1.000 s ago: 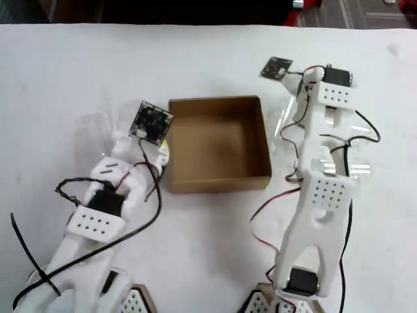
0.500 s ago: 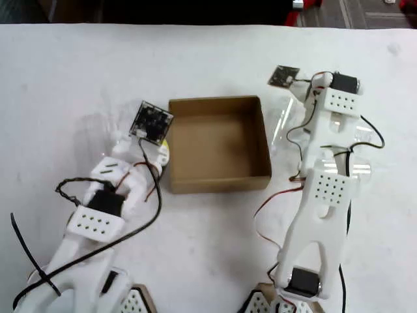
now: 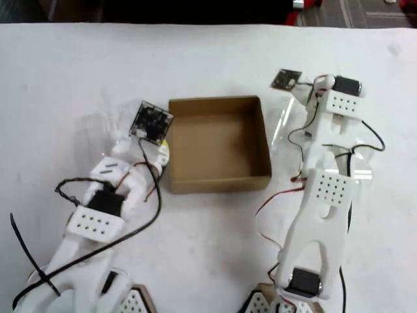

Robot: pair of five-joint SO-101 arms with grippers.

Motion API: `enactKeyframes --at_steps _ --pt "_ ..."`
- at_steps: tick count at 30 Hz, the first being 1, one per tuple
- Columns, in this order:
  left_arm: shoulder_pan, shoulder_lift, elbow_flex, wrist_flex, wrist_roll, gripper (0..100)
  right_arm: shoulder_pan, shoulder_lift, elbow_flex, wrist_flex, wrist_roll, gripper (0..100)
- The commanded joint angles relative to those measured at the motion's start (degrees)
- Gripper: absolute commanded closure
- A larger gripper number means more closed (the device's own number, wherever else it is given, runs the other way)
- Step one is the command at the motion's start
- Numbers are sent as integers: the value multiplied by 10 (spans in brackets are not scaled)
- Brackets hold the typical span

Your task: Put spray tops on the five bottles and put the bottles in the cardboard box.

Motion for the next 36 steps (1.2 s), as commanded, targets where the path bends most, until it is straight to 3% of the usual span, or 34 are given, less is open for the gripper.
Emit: enactKeyframes --at_steps 1,6,24,36 --pt "2 -3 -5 -15 4 979 6 -17 -25 -5 3 964" --pt "2 -3 -5 -15 4 979 5 -30 -51 0 0 983" --pt "2 -3 -5 -16 4 979 0 -89 -231 65 -218 983" --pt "2 -3 -7 -16 4 978 -2 -233 -225 70 -450 983"
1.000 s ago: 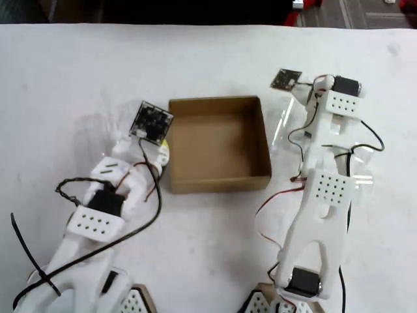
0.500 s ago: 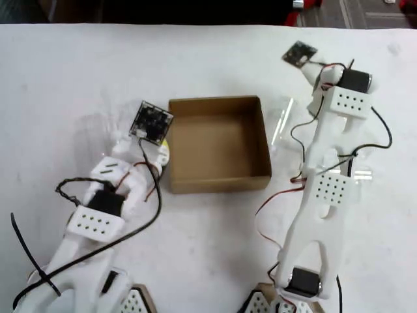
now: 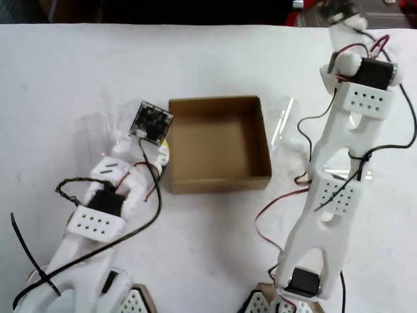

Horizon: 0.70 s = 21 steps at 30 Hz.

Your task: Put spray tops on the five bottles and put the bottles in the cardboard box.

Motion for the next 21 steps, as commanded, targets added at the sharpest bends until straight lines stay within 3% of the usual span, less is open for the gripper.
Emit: enactKeyframes --at_steps 1,8,13,21 --pt "2 -3 -7 -15 4 971 -2 -73 -29 18 -64 983" --pt "2 -4 -5 -9 41 845 -1 -157 13 20 -139 984" --pt "3 -22 -11 23 61 829 -7 -283 222 18 -194 983" --pt "7 -184 -8 134 65 827 -101 -480 484 0 -198 983"
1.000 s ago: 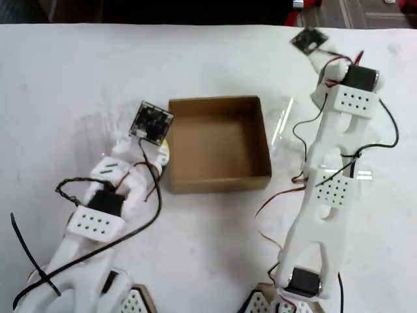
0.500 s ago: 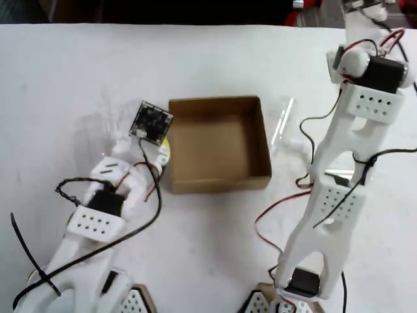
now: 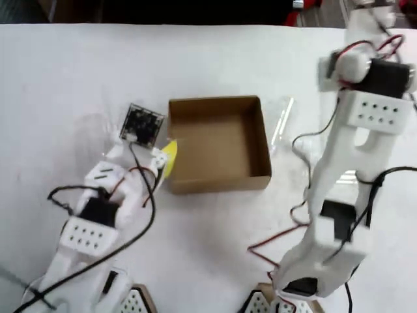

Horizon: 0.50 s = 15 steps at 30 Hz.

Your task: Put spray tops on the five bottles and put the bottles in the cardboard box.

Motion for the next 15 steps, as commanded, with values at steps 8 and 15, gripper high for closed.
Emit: enactKeyframes --at_steps 8,15 --pt "55 -213 33 93 5 826 -131 -178 183 -58 -11 983" --pt "131 -264 67 97 4 817 -201 -255 286 -104 -115 983"
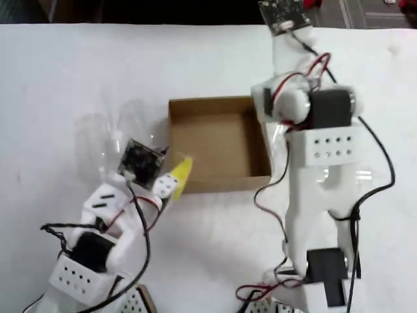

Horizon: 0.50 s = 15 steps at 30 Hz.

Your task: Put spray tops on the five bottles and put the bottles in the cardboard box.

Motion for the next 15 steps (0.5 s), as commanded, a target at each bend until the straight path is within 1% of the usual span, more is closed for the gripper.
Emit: enactKeyframes --at_steps 1,4,8,12,15 --pt "32 -34 6 8 5 798 -30 -60 33 -40 -64 983" --pt "30 -42 9 9 8 751 -48 -89 85 -84 -80 983" --pt "34 -45 9 12 9 753 -87 -114 181 -166 -80 983" --pt "34 -45 9 12 11 753 -153 -140 284 -243 -80 983" --pt "33 -45 9 12 35 751 -191 -172 345 -289 -80 983"
